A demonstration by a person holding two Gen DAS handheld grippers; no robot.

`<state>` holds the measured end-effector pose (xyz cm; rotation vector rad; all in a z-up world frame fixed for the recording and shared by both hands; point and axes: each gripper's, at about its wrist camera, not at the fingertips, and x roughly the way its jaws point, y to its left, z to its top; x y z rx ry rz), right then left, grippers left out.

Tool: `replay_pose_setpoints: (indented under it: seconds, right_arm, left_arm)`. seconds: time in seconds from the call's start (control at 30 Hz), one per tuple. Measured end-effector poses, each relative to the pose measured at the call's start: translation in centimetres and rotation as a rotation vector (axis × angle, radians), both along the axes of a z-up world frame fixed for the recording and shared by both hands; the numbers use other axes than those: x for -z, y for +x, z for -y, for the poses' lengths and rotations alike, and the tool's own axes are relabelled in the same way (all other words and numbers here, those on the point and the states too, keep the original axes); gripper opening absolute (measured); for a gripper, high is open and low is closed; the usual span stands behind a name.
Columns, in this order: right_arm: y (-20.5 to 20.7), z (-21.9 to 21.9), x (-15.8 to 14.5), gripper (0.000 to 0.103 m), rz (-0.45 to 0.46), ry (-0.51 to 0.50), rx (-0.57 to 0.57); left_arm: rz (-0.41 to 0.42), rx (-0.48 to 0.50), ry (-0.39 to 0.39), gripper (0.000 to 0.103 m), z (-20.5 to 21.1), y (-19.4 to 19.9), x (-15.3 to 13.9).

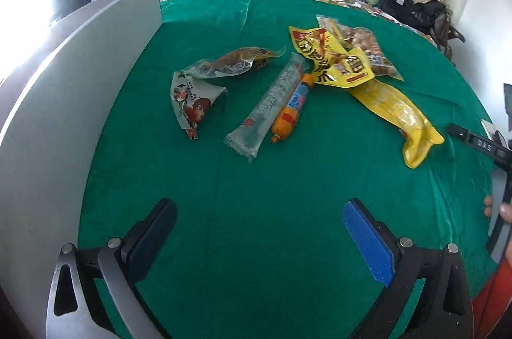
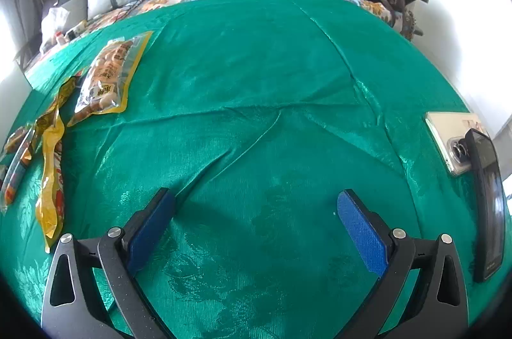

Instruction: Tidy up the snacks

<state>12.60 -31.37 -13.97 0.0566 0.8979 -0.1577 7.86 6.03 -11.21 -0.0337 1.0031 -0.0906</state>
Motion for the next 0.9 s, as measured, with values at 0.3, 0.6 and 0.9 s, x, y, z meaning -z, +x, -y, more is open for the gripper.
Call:
replay_pose_setpoints:
  seconds: [0.3,0.6,0.9]
  right_arm:
    - [0.1,0.0,0.0,0.103,0.000,0.000,0.000]
    - [0.1,0.0,0.0,0.103,0.000,0.000,0.001]
    - [0.1,0.0,0.0,0.103,0.000,0.000,0.001]
  left_arm:
    - [0.047,0.009,0.050,0.103,0.1,0.7,1.8]
    - [0.052,0.009,0.049,0.103,-0.1,0.9,1.7]
    - [0.052,0.009,0.049,0.103,-0.1,0.8,1.8]
